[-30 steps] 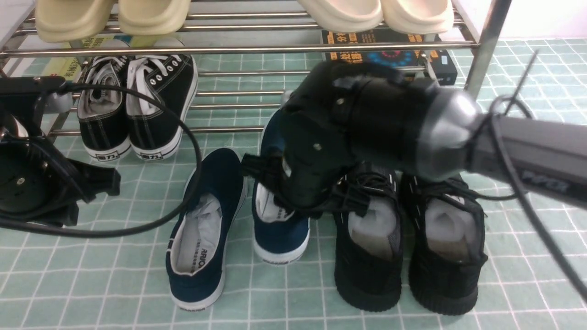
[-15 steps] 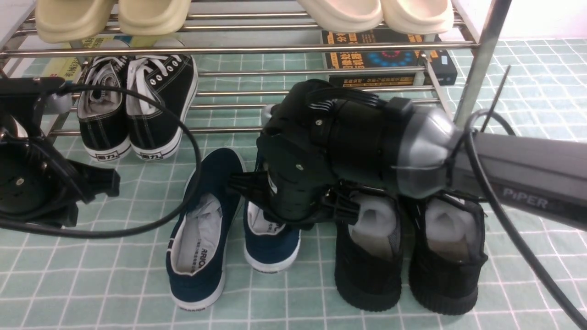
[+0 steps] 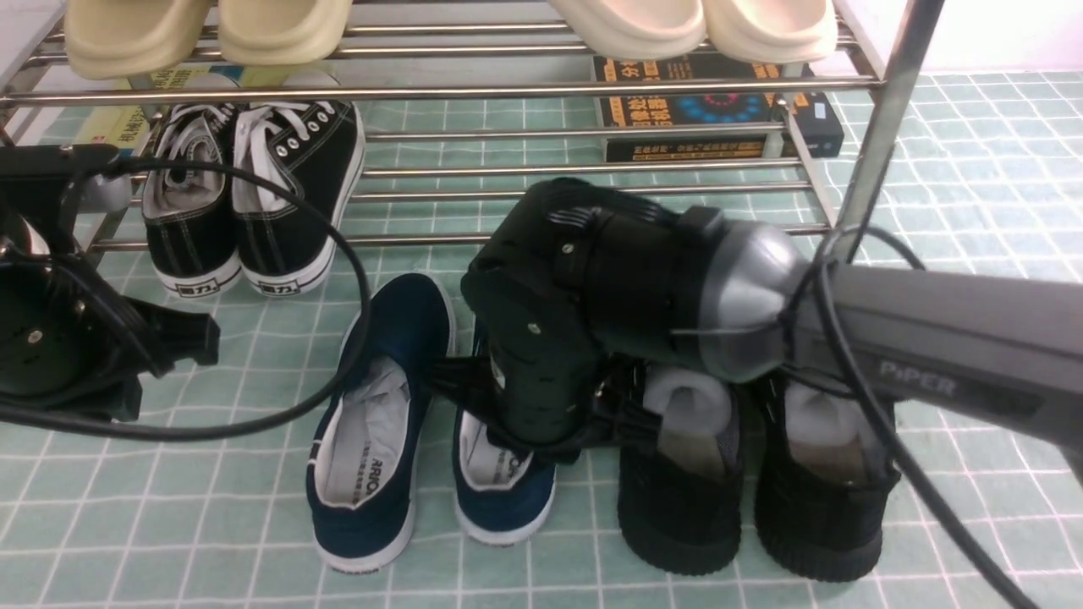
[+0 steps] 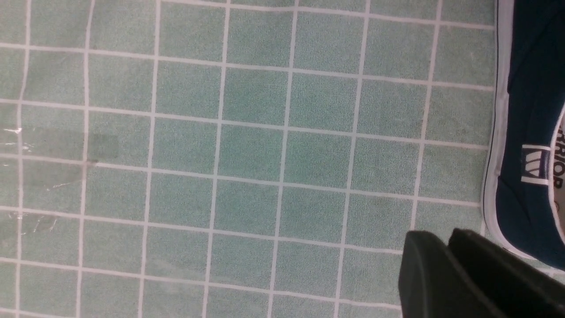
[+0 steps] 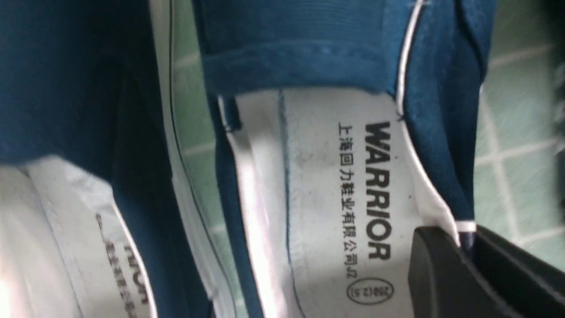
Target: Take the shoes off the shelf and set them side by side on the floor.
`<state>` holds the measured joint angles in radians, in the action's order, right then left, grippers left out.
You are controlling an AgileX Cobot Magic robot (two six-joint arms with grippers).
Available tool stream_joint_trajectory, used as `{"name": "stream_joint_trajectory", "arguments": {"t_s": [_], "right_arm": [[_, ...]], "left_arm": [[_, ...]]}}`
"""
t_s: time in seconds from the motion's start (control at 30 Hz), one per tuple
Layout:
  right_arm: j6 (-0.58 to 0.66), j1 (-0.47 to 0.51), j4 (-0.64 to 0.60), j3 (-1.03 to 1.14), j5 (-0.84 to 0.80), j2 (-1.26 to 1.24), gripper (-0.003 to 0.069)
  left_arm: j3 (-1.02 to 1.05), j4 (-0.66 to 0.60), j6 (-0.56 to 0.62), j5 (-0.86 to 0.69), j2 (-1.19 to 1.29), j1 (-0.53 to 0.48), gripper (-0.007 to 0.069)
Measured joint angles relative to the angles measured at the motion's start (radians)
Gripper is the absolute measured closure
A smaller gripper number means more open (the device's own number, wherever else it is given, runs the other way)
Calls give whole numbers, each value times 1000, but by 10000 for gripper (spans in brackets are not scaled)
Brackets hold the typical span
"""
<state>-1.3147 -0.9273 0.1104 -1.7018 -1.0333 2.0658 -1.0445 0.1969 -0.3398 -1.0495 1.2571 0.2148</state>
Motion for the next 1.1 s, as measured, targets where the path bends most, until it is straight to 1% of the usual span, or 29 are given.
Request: {"name": "stream_joint_trajectory", "arguments": {"t_s": [0.23,0.3,0.4,0.43,0.47,0.5,0.57,0.63,0.67,0.7,0.73,0.77,0.8,0.83,0.87,0.9,0.97,1.03,1.07,1.1], "right_arm": [[13,-11,-33,0,-22,1,562],[41,-11,-45,0,-29,1,531],[87,-11,-56,-9,-56,-4,458],[95,-11,-56,-11,-59,-5,445],[128,-11,-56,-25,-83,-16,391],[138,-11,-56,-27,-87,-21,378],[218,-11,-51,-60,-139,-49,305],[320,-11,-46,-95,-173,-73,280],[333,-11,-44,-99,-178,-76,279],[464,-11,-31,-131,-187,-107,276],[497,-11,-29,-137,-187,-111,277],[562,-11,-27,-143,-187,-126,281],[660,-11,-28,-151,-189,-153,296],[748,-11,-34,-153,-193,-187,326],[801,-11,-41,-155,-198,-202,341],[870,-11,-57,-156,-203,-238,386],[961,-11,-81,-156,-209,-288,452],[1023,-11,-110,-157,-213,-342,520],[1029,-11,-118,-157,-214,-355,535],[1067,-11,-141,-157,-214,-402,585]], "left_arm": [[0,1,0,0,0,0,525],[0,1,0,-1,0,0,519],[0,1,0,-1,0,0,517],[0,1,0,-1,0,0,517],[0,1,0,-3,0,0,517],[0,1,0,-3,0,0,517],[0,1,0,-3,0,0,516],[0,1,0,-4,0,0,512],[0,1,0,-6,0,0,512],[0,1,0,-8,0,0,508],[0,1,0,-8,0,0,508],[0,1,0,-8,0,0,507],[0,1,0,-11,0,0,505],[0,1,0,-11,0,0,502],[0,1,0,-11,0,0,501],[0,1,0,-12,0,0,500],[0,1,0,-13,0,0,499],[0,1,0,-19,0,0,498],[0,1,0,-19,0,0,498],[0,1,0,-22,0,0,497]]}}
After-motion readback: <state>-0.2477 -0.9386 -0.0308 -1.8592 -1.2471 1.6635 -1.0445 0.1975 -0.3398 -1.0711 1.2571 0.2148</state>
